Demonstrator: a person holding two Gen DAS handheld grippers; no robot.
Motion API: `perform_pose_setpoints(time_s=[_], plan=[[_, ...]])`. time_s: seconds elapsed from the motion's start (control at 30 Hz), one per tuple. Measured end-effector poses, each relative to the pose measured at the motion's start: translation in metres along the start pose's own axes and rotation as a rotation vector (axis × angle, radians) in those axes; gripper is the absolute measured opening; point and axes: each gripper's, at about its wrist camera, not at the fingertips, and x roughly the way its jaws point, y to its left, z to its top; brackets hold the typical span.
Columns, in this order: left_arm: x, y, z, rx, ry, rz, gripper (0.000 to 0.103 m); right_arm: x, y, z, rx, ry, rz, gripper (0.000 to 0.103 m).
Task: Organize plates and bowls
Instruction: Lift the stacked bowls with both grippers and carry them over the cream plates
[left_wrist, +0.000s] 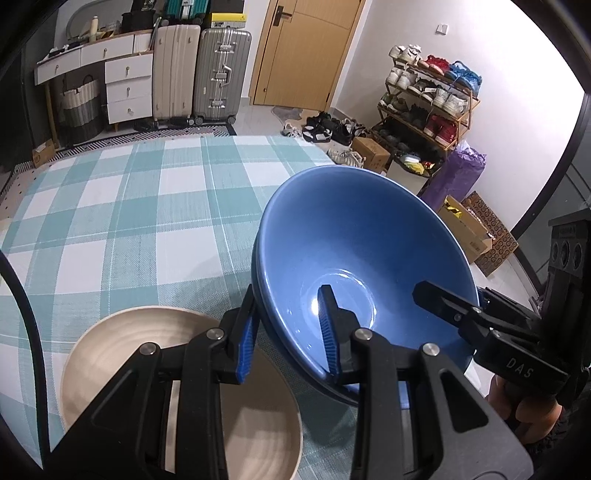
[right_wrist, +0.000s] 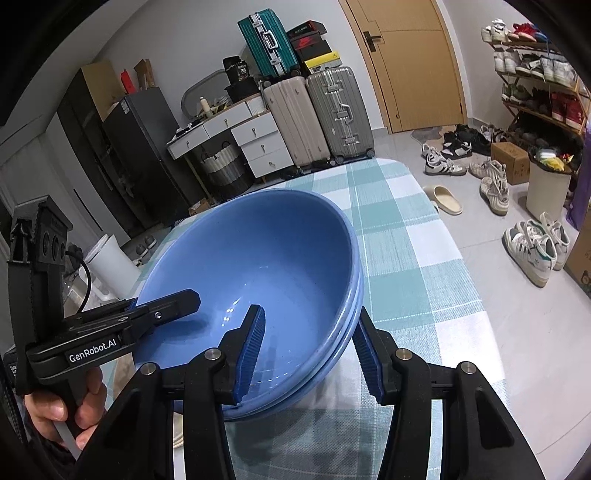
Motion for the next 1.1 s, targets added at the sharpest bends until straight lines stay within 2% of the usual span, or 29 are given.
perform_pose_setpoints(time_s=[0.53,1.1], plan=[[-0.079,0.005,-0.009,-0.024,-0.102,0.049,0.028,-0.025,0.048,0.004,-0.079,-0.043,0.02,0.05],[-0.139,0.036,-0.034,-0.079,-0.15,0.116,0.028,-0.027,0.109,0.001,-0.16,-0.036,0.07,0.05]])
